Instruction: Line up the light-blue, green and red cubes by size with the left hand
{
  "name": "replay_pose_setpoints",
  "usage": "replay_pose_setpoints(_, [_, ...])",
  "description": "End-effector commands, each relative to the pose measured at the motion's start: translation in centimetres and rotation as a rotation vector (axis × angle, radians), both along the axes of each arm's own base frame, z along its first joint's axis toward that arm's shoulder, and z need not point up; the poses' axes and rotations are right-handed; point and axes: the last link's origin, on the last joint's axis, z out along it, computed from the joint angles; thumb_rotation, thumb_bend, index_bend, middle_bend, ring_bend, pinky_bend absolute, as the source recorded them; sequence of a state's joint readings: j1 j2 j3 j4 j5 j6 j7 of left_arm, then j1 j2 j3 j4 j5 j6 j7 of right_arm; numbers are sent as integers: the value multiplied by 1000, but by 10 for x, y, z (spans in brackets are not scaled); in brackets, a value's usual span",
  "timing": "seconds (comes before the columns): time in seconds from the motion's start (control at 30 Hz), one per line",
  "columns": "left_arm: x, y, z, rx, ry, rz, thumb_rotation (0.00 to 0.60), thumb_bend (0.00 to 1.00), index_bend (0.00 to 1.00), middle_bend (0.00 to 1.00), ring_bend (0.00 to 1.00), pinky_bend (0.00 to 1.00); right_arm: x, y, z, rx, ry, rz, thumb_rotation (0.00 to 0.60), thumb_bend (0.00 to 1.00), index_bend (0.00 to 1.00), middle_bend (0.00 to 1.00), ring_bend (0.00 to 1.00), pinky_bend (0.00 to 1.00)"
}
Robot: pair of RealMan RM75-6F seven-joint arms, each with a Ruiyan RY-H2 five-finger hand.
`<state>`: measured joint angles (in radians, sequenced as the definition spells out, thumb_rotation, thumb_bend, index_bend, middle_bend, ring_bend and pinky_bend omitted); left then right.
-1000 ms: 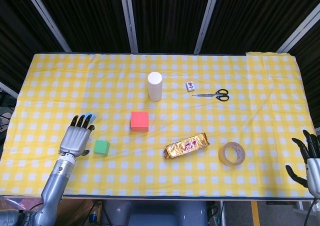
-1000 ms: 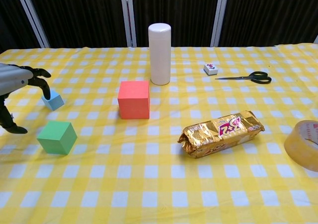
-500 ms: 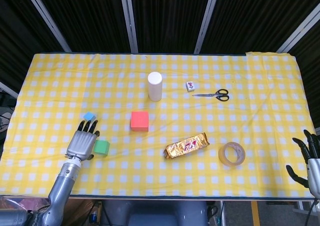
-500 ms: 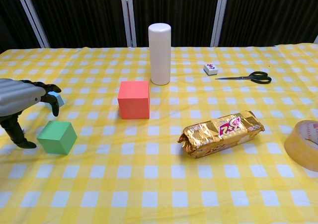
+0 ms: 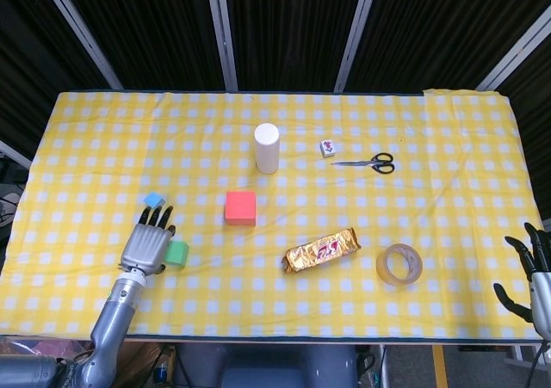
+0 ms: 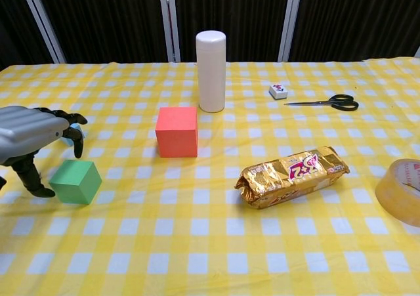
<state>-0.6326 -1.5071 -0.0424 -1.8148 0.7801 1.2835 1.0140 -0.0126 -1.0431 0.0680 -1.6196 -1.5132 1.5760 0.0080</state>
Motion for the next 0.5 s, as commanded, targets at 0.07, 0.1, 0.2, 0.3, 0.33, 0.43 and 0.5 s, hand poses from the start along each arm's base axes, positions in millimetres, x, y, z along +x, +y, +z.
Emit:
replay_pose_setpoints(0.07, [1,-2,-3,-10,-2,-5,600,172,353,0,0,0,0,0,0,-1,-1,1,600,317,193,0,0,0])
replay_pose_setpoints(0.1, [2,-3,-3,-11,-3,-7,600,172,358,0,0,0,0,0,1,-1,-1,1,600,317,193,0,0,0])
replay_pose_setpoints(0.2, [2,-3,-3,-11,1,-10,600,177,370,0,0,0,1,0,1,-2,-2,4,600,317,193,0,0,0])
replay_pose_setpoints(0.3, [3,-3,-3,-6,3,-11,600,185,391,0,0,0,0,0,1,0,-6,3,600,317,193,0,0,0])
replay_pose_setpoints(0.33, [3,-3,-3,-4,1,-11,600,187,395,0,0,0,0,0,1,0,-6,2,600,317,193,0,0,0])
replay_pose_setpoints(0.43, [3,-2,-2,1,-3,-10,600,195,404,0,0,0,-1,0,1,1,-6,0,600,317,193,0,0,0])
replay_pose_setpoints(0.5, [2,-2,-1,5,2,-8,600,208,409,0,0,0,-1,0,0,4,-8,-1,600,317,193,0,0,0])
